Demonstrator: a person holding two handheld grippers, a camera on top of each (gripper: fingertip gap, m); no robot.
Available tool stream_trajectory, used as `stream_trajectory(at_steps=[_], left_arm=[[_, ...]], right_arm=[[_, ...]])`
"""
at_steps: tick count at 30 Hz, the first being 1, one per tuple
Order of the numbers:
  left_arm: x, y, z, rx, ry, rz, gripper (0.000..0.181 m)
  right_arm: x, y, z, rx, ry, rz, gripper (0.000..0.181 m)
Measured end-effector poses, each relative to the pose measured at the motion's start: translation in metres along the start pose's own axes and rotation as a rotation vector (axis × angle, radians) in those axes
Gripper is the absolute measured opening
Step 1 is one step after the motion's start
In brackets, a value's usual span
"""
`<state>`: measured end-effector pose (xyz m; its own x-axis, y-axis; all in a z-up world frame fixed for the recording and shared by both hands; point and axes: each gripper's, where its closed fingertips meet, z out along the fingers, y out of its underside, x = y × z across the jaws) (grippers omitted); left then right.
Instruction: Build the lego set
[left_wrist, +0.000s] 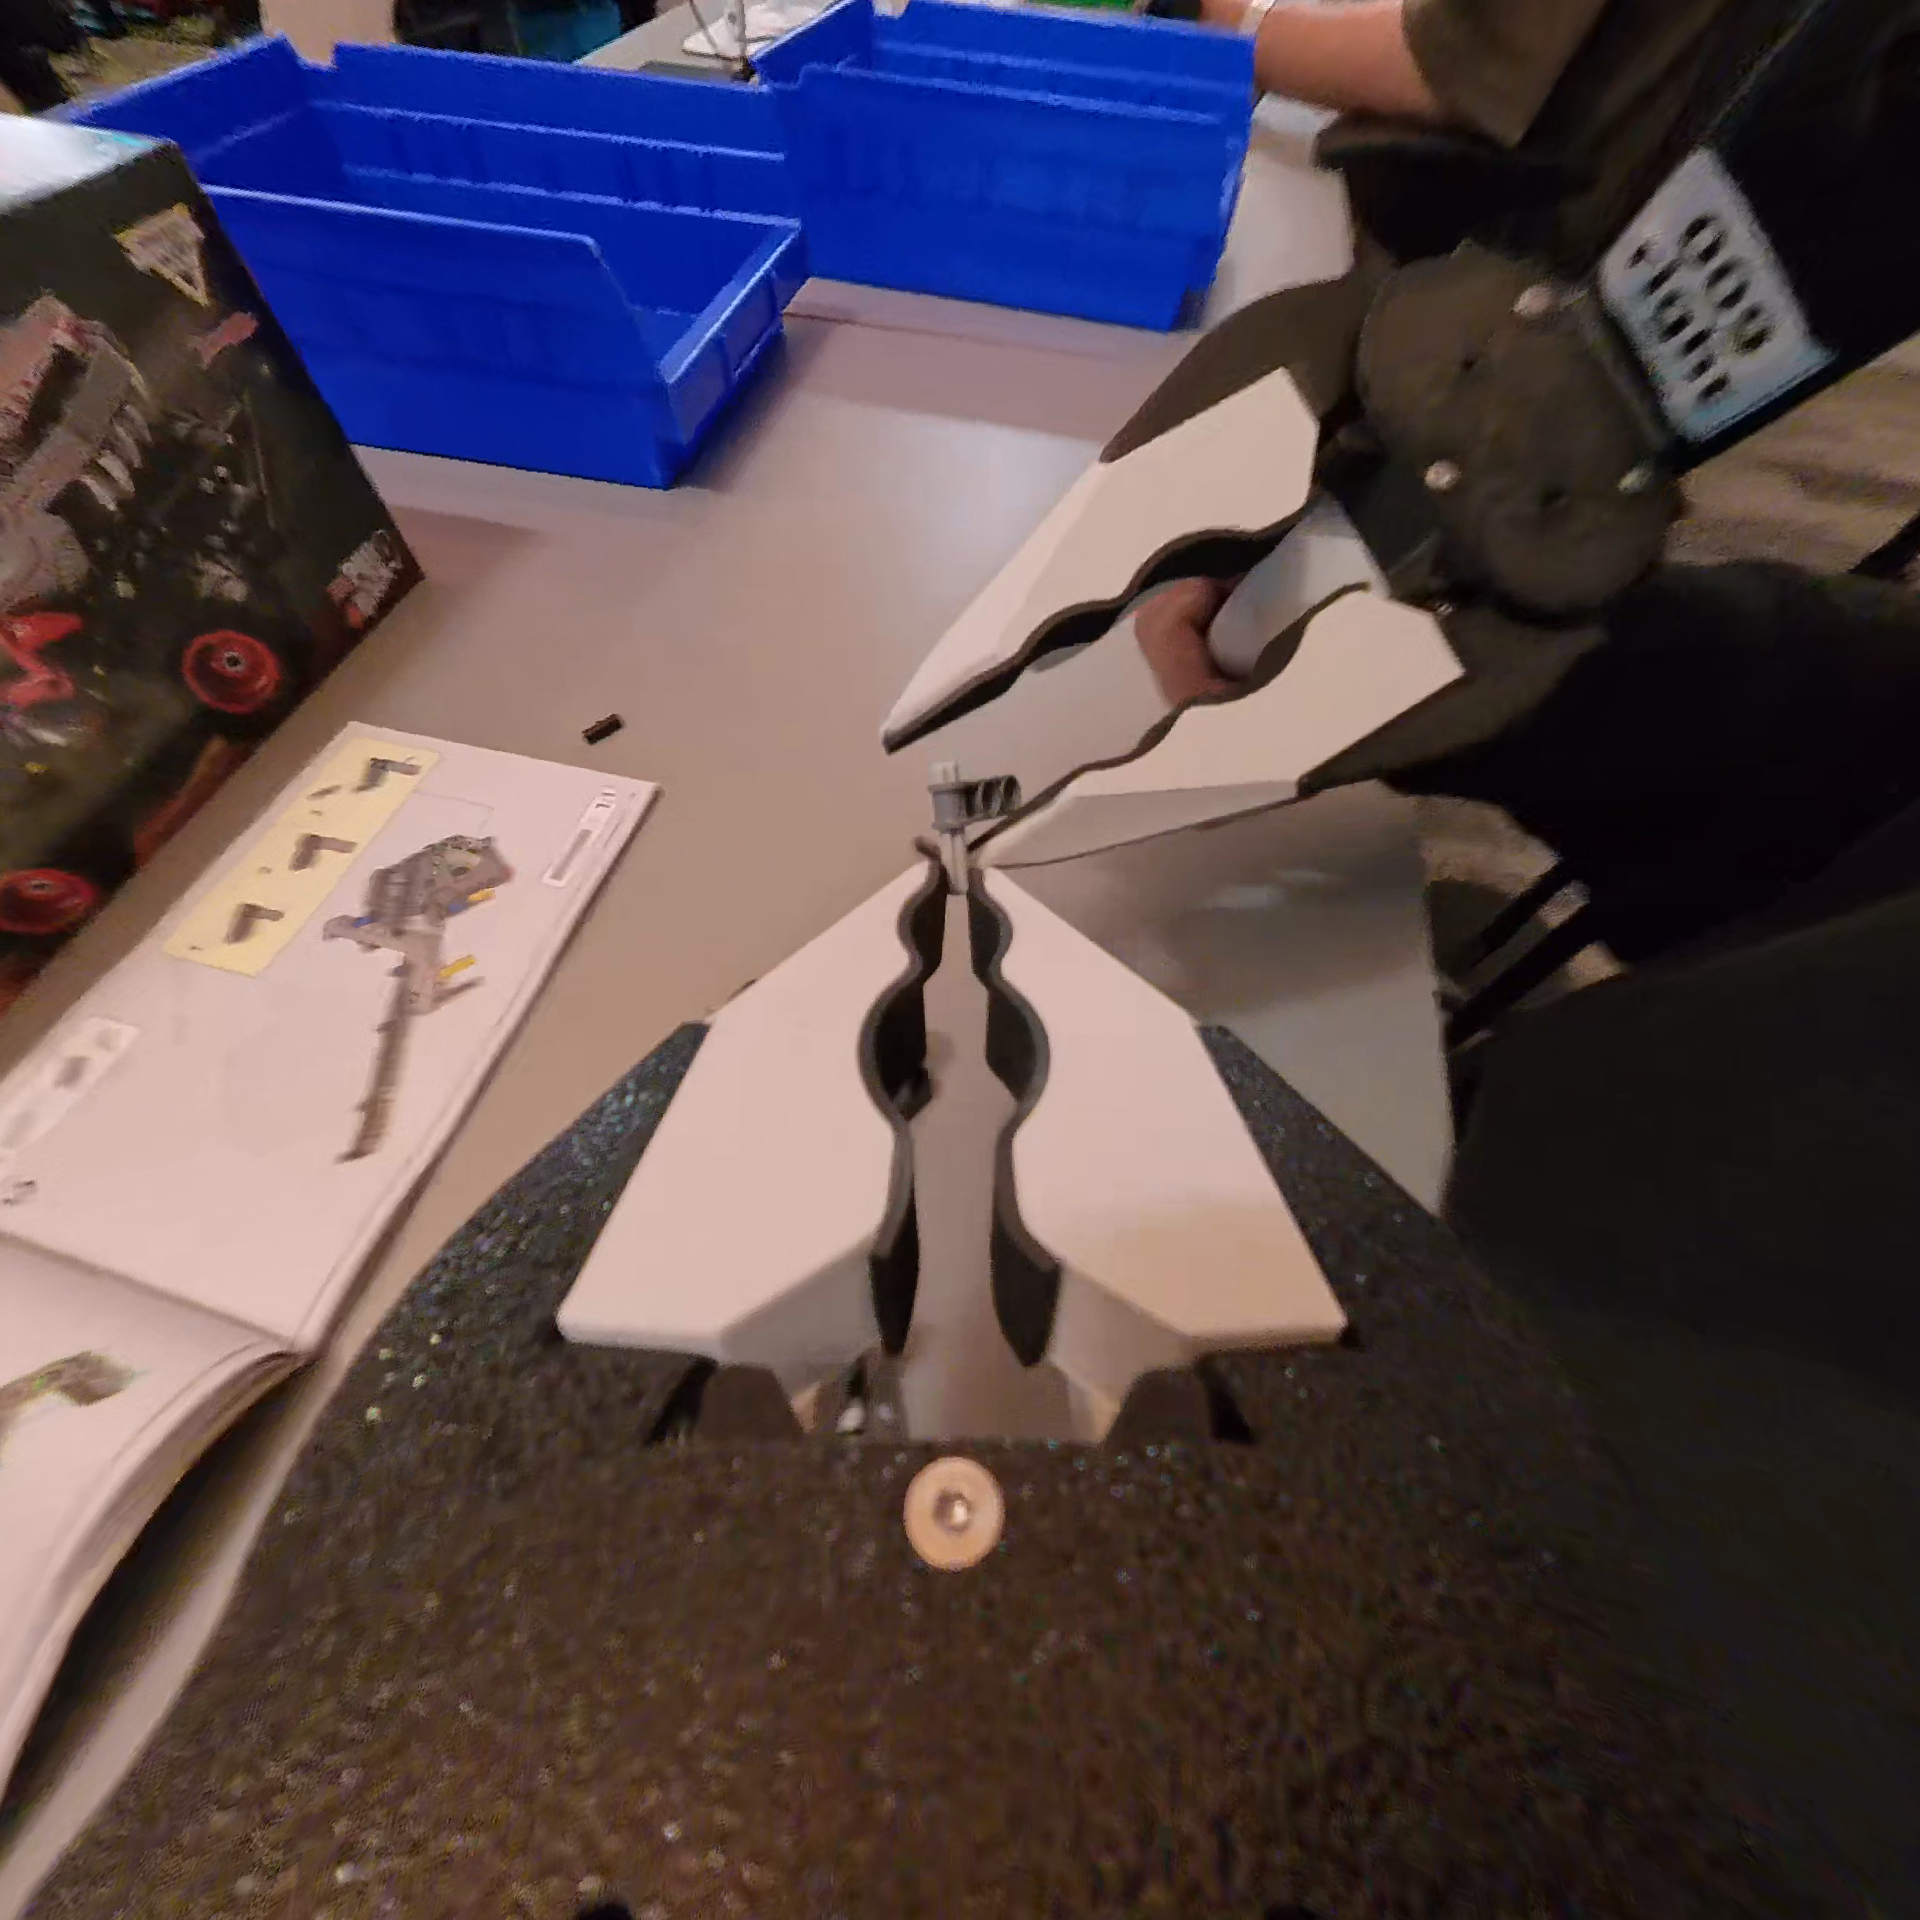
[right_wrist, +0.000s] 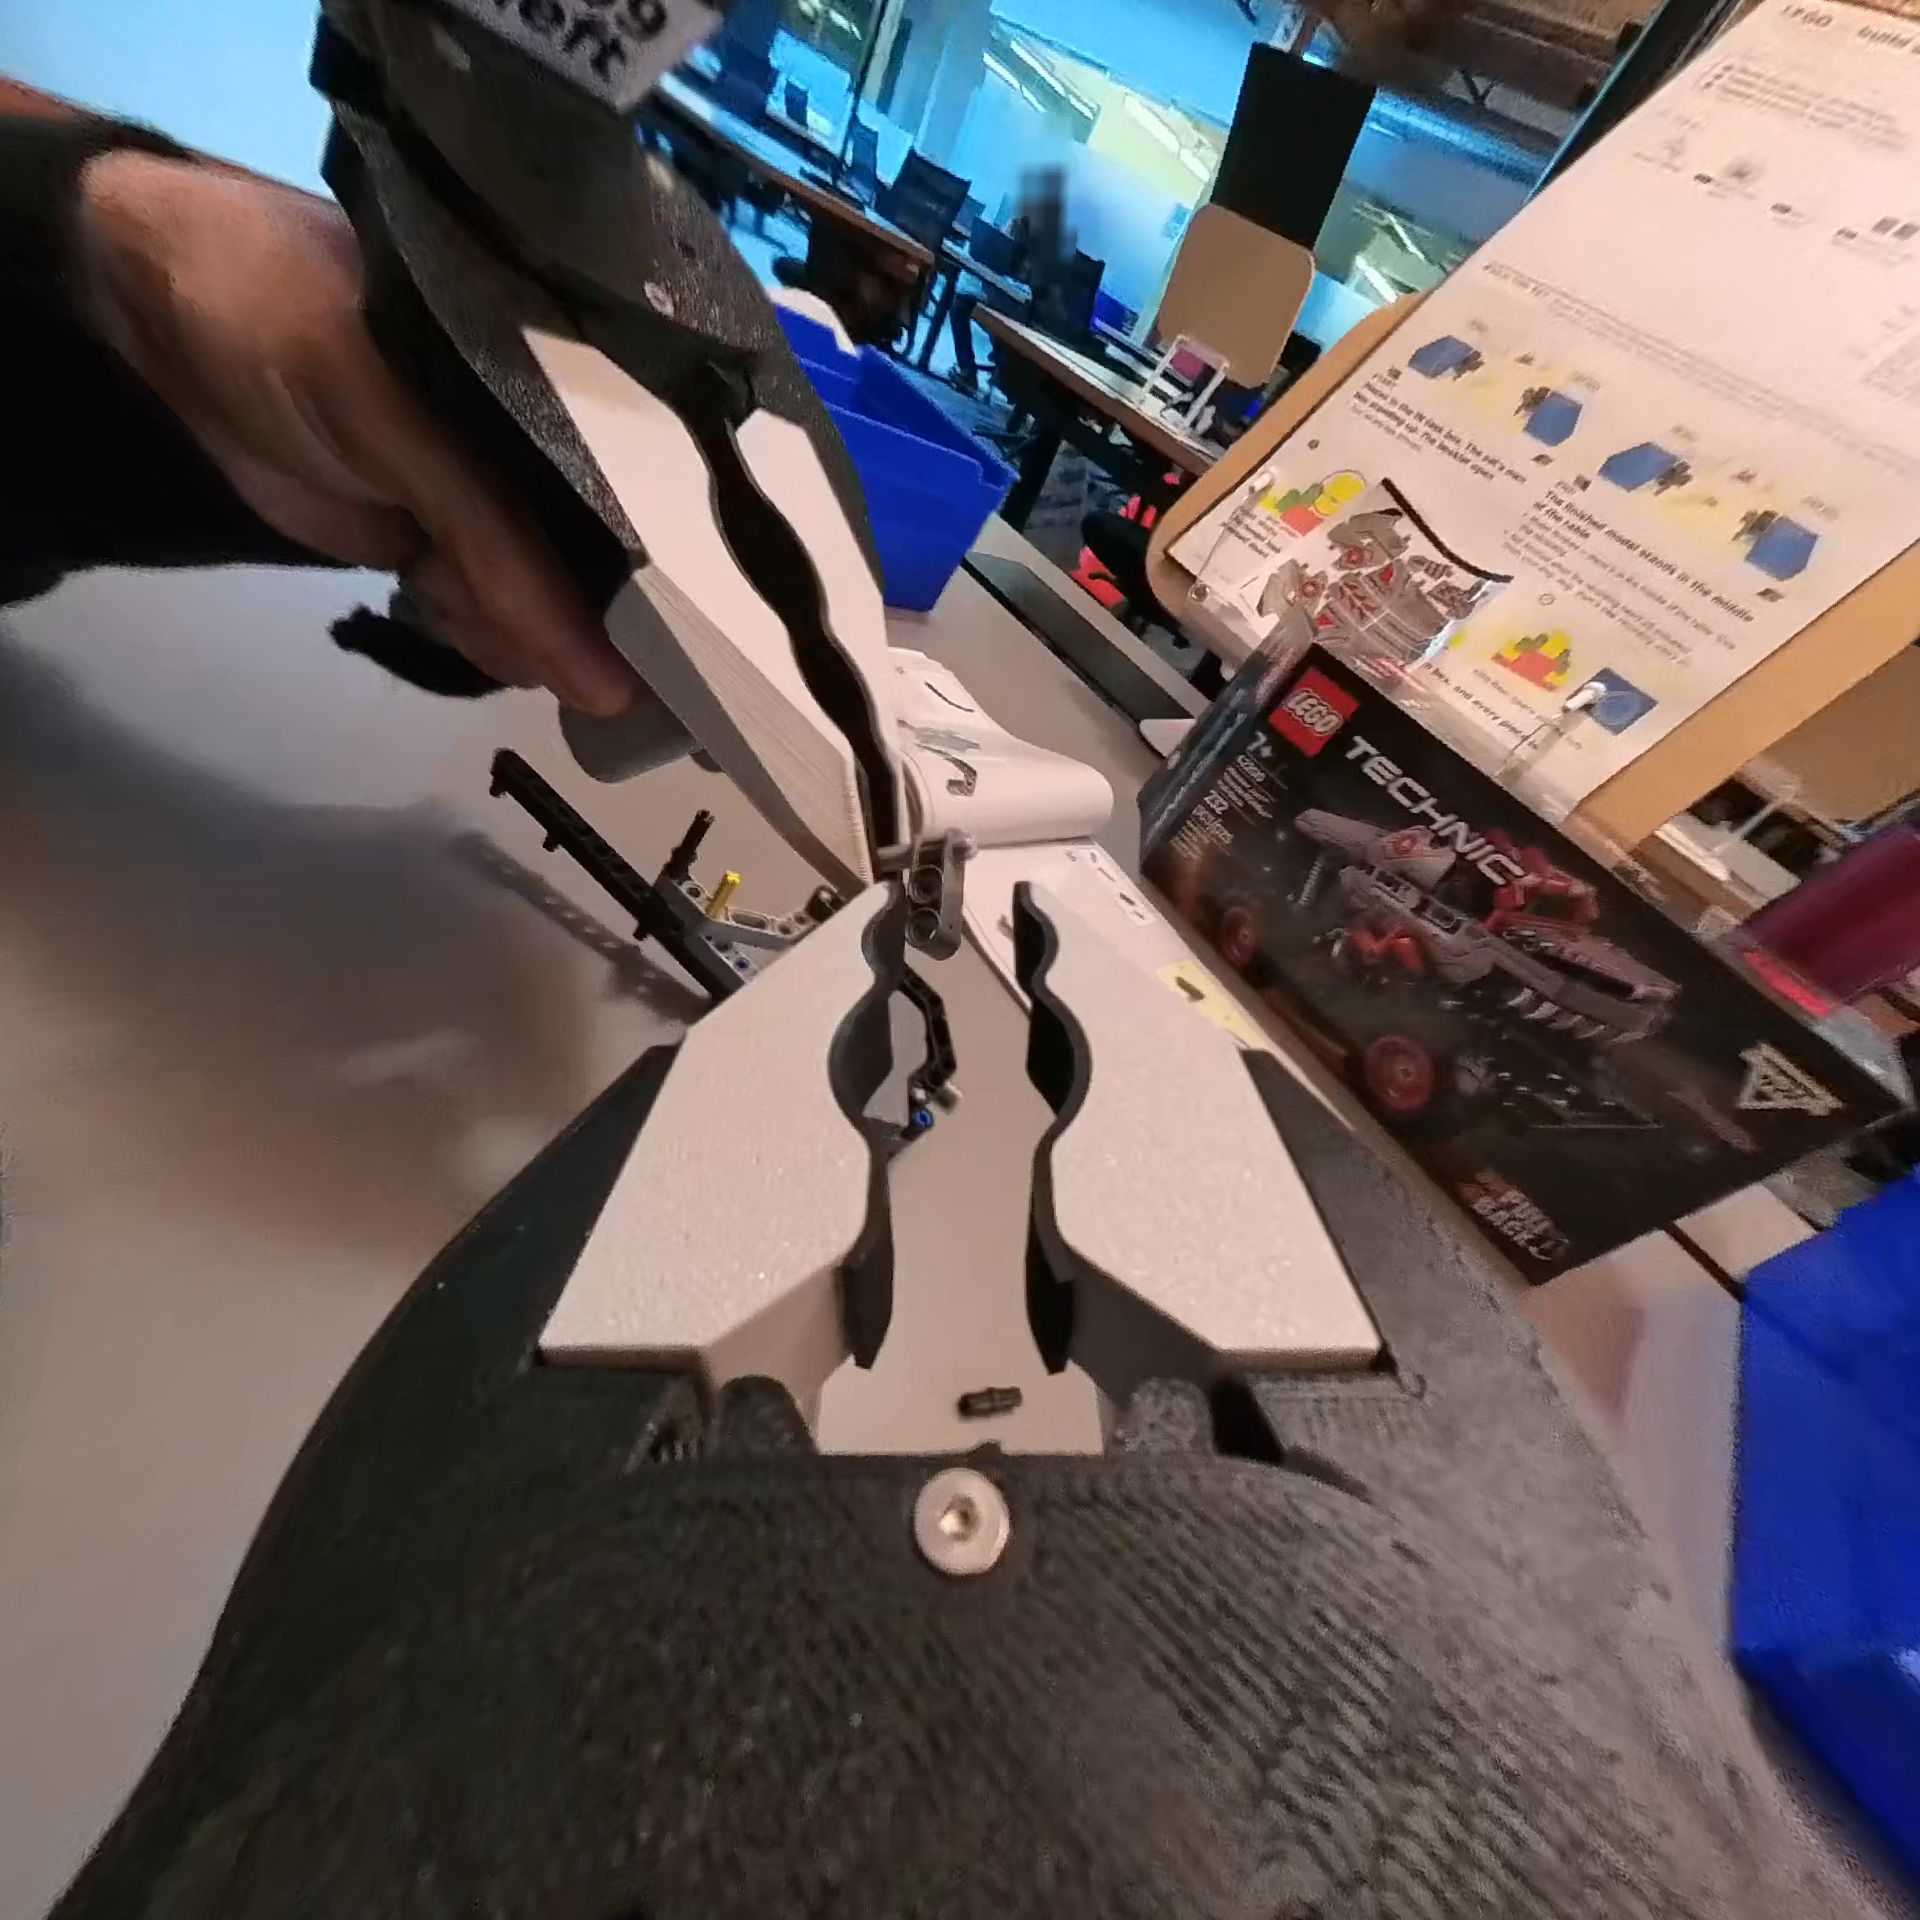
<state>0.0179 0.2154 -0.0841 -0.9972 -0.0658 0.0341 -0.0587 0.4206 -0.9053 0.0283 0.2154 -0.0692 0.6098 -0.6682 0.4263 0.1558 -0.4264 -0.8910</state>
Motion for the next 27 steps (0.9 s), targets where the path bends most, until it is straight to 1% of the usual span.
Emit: stream_trajectory(at_steps=[2,4,6,8,9,11,12,15,16,17,18,19,21,23,25,27], left_arm=[[-0.007,0.001,0.000,-0.026,-0.112,0.134,0.001],[-0.008,-0.001,0.001,-0.045,-0.188,0.279,0.001],[-0.006,-0.002,0.003,-0.054,-0.231,0.416,0.001],[-0.001,-0.003,0.003,-0.040,-0.239,0.575,0.001],[0.004,-0.003,0.002,-0.030,-0.217,0.644,0.001],[0.010,-0.005,-0.001,0.003,-0.173,0.729,0.001],[0.015,-0.006,-0.003,0.024,-0.139,0.776,0.001],[0.029,-0.012,-0.011,0.126,-0.063,0.946,0.001],[0.031,-0.015,-0.014,0.155,-0.057,0.986,0.001],[0.032,-0.017,-0.017,0.179,-0.061,1.014,0.001],[0.033,-0.018,-0.018,0.192,-0.053,1.036,0.001],[0.033,-0.020,-0.020,0.205,-0.064,1.055,0.001],[0.034,-0.024,-0.023,0.224,-0.098,1.110,0.001],[0.034,-0.027,-0.024,0.230,-0.139,1.173,0.001],[0.037,-0.027,-0.024,0.232,-0.158,1.227,0.001],[0.042,-0.029,-0.026,0.260,-0.160,1.243,0.001]], right_arm=[[0.002,0.006,0.001,-0.065,0.024,-0.047,0.022],[0.004,0.013,0.002,-0.136,0.040,-0.063,0.023],[-0.003,0.013,0.003,-0.140,-0.011,-0.010,0.026],[-0.010,0.007,0.002,-0.089,-0.077,0.063,0.028],[-0.014,0.006,-0.001,-0.068,-0.125,0.101,0.030],[-0.018,0.004,-0.008,-0.026,-0.218,0.215,0.036],[-0.017,0.000,-0.012,0.019,-0.254,0.277,0.037],[-0.021,-0.015,-0.029,0.174,-0.446,0.529,0.031],[-0.022,-0.019,-0.034,0.215,-0.519,0.630,0.031],[-0.023,-0.022,-0.037,0.253,-0.587,0.722,0.029],[-0.021,-0.024,-0.038,0.288,-0.619,0.799,0.026],[-0.020,-0.025,-0.037,0.310,-0.636,0.856,0.028],[-0.023,-0.025,-0.036,0.325,-0.681,0.928,0.032],[-0.031,-0.027,-0.035,0.321,-0.744,0.966,0.041],[-0.037,-0.035,-0.037,0.358,-0.816,1.019,0.040],[-0.036,-0.042,-0.038,0.404,-0.861,1.080,0.034]])
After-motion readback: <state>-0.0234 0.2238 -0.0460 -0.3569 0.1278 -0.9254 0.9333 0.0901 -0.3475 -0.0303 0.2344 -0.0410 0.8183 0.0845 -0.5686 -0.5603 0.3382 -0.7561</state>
